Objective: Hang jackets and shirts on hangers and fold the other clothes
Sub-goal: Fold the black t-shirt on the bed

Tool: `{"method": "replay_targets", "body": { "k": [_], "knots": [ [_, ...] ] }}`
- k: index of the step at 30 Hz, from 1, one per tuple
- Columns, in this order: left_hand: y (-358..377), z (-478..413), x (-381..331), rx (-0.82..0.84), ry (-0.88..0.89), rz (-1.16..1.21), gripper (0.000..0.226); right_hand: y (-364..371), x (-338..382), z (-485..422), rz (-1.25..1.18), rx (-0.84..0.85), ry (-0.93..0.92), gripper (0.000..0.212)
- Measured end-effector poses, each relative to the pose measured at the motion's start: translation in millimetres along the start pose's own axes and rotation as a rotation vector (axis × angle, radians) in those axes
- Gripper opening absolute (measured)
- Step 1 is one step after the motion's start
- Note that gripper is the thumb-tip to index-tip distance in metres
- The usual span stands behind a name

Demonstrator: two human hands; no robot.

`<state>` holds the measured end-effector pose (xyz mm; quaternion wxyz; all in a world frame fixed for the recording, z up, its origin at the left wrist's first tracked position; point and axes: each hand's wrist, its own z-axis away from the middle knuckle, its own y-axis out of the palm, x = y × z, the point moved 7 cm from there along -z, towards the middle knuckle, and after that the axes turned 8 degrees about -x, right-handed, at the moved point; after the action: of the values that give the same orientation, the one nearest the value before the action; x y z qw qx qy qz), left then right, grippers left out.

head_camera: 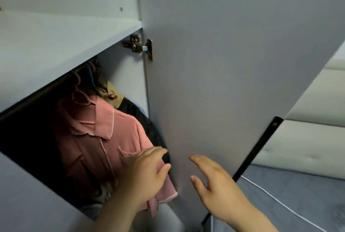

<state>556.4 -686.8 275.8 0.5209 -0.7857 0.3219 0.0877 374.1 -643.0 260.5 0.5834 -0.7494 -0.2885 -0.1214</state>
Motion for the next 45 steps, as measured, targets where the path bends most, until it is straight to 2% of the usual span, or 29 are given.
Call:
{"method": "replay_targets", "body": {
  "k": [3, 7, 10, 13, 17, 23, 26, 27, 32, 35, 38, 40, 45],
  "knots": [
    [-4, -5, -48, 0.001, 0.047, 0.036, 0.039, -37, -4, 26, 0.000, -0.039, 0.097, 0.056],
    [9, 0, -113, -0.042, 0.245, 0.172, 0.029, -73, -38, 68, -0.004, -0.198, 0.254, 0.046],
    [27, 6, -144, -0.055, 0.398, 0.281, 0.042, -93, -74, 101, 0.002, -0.283, 0.417, 0.048],
    [59, 12, -176, 0.037, 0.484, 0.430, 0.039, -115, -105, 136, 0.057, -0.340, 0.551, 0.050],
    [103, 17, -222, 0.192, 0.605, 0.556, 0.031, -144, -135, 182, 0.126, -0.323, 0.748, 0.045],
    [167, 7, -285, 0.363, 0.725, 0.648, 0.051, -195, -154, 257, 0.159, -0.428, 1.000, 0.047],
    [201, 22, -322, 0.512, 0.755, 0.706, 0.026, -220, -148, 311, 0.164, -0.576, 1.158, 0.048],
    [209, 27, -336, 0.567, 0.741, 0.721, 0.025, -225, -143, 329, 0.172, -0.618, 1.206, 0.048],
    [231, 53, -400, 0.733, 0.800, 0.740, 0.034, -237, -110, 412, 0.134, -0.853, 1.474, 0.049],
    [243, 61, -425, 0.836, 0.799, 0.726, 0.030, -230, -87, 445, 0.095, -0.987, 1.608, 0.049],
    [254, 77, -444, 0.950, 0.823, 0.719, 0.059, -218, -68, 461, 0.090, -1.061, 1.693, 0.050],
    [260, 92, -454, 1.047, 0.862, 0.693, 0.054, -209, -59, 467, 0.090, -1.085, 1.736, 0.048],
    [274, 116, -473, 1.102, 0.944, 0.700, 0.021, -190, -45, 480, 0.086, -1.111, 1.799, 0.046]
  ]
}}
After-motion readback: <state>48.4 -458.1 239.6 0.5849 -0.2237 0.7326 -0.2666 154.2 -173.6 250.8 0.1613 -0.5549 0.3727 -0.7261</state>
